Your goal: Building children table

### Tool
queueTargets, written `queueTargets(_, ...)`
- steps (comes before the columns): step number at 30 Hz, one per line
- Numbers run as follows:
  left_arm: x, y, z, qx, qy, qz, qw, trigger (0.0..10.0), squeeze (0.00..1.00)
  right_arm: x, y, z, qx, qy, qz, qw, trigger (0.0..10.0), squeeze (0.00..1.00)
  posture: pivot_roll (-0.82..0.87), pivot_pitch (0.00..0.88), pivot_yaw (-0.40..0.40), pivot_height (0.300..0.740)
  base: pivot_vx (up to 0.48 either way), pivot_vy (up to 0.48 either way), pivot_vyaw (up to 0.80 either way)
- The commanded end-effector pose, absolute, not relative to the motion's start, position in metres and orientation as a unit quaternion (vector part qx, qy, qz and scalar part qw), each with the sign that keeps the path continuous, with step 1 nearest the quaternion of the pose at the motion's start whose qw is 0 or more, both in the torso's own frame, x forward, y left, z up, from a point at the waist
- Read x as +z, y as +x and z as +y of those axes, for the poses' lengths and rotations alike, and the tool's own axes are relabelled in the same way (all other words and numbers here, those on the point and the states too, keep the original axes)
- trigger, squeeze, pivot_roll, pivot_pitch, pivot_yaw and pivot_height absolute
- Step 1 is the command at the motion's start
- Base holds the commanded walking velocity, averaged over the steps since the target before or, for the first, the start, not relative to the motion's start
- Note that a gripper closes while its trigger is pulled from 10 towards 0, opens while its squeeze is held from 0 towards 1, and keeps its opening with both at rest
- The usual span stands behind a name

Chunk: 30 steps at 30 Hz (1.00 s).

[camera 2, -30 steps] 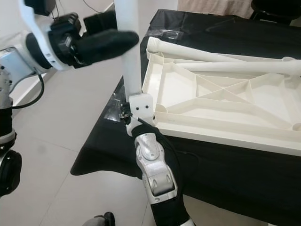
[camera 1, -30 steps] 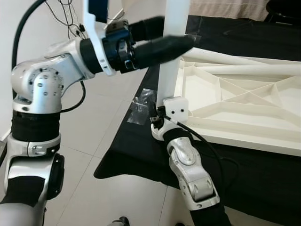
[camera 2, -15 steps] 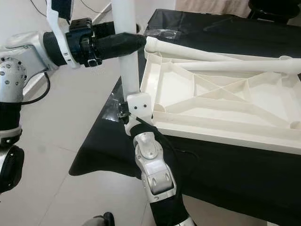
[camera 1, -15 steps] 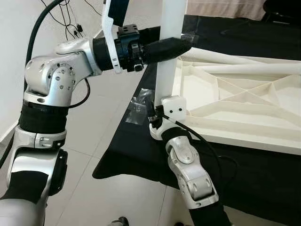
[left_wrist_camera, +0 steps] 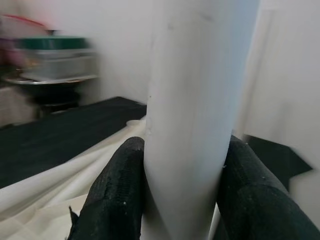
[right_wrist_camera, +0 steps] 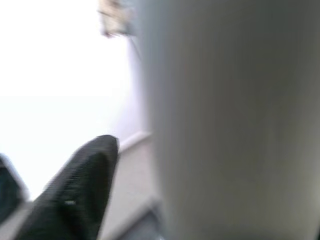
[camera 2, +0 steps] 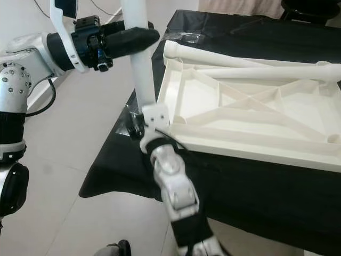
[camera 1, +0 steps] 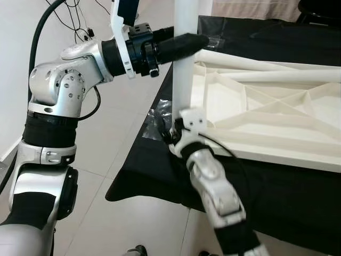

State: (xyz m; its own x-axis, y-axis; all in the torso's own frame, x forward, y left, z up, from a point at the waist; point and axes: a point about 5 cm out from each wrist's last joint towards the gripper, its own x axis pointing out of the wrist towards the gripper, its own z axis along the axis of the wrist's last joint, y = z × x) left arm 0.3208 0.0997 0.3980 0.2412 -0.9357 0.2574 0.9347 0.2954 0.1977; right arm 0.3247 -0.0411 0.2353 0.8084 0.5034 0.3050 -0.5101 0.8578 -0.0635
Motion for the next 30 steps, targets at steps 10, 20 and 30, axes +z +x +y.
queueTargets(10, 0.39, 0.315, 0.083, -0.634, 0.003, -0.149, 0.759, 0.0, 0.0, 0.273, 0.349, -0.052, 0.522, -0.155, -0.132, 0.829, 10.0, 0.0, 0.08, 0.212, 0.056, 0.74, 0.0, 0.0, 0.0)
queueTargets(20, 0.386, 0.311, 0.078, -0.647, 0.017, -0.146, 0.749, 0.0, 0.0, 0.27, 0.353, -0.041, 0.629, -0.14, -0.056, 0.763, 0.0, 0.0, 0.08, 0.227, 0.052, 0.74, 0.0, 0.0, 0.0)
queueTargets(30, 0.383, 0.307, 0.075, -0.661, 0.034, -0.143, 0.736, 0.0, 0.0, 0.261, 0.363, -0.036, 0.645, -0.122, -0.034, 0.753, 0.0, 0.0, 0.09, 0.237, 0.054, 0.74, 0.0, 0.0, 0.0)
